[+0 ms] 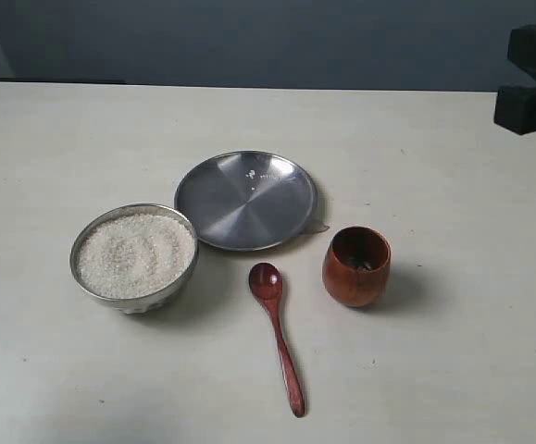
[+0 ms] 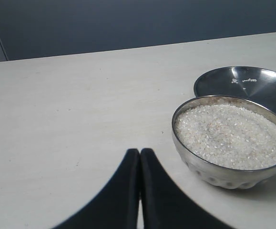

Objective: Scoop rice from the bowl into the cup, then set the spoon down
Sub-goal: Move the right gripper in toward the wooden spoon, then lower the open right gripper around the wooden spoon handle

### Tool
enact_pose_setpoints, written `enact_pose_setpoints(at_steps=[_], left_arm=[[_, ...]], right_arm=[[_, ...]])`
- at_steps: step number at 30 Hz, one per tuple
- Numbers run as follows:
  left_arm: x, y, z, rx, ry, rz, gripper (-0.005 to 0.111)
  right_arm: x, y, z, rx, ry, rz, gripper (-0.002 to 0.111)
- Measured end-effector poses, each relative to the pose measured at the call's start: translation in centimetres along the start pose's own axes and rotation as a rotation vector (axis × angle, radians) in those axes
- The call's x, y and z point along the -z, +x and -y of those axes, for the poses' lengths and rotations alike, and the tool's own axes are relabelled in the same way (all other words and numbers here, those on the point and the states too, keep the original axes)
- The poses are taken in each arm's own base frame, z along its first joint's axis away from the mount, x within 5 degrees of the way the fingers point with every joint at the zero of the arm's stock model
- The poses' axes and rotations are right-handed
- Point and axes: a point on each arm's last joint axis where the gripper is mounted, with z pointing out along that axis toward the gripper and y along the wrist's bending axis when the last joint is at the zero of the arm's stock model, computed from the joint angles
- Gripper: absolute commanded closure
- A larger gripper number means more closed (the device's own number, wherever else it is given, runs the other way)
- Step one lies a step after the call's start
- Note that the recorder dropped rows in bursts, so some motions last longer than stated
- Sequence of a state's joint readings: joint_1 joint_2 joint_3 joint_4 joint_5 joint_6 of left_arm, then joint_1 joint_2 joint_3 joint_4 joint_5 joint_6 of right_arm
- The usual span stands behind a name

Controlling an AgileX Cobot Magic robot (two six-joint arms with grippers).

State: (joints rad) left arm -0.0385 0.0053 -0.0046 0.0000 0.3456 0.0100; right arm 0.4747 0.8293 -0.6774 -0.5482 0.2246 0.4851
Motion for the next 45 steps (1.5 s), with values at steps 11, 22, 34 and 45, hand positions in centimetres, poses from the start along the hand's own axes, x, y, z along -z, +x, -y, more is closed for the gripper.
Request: enact_pose_setpoints(at_steps=[11,22,34,45], left_arm=[[0.0,0.0,0.0,0.000,0.000,0.000,0.106],[0.0,0.0,0.0,0.000,0.000,0.002,0.106],[0.0,0.0,0.0,0.000,0.000,0.002,0.106],[0.0,0.0,0.0,0.000,0.000,0.002,0.106]], right_arm=[[-0.9,0.3,-0.5,-0.006,-0.041,-0.019,0.109],[-5.7,4.0,-6.6,0.299,-0.313,-0.300,0.109],[-11.1,7.9,-13.5,0.238,-0.443,-0.661,0.109],[-13.1,13.1,-16.3,0.050,-0.353,-0.875,0.109]])
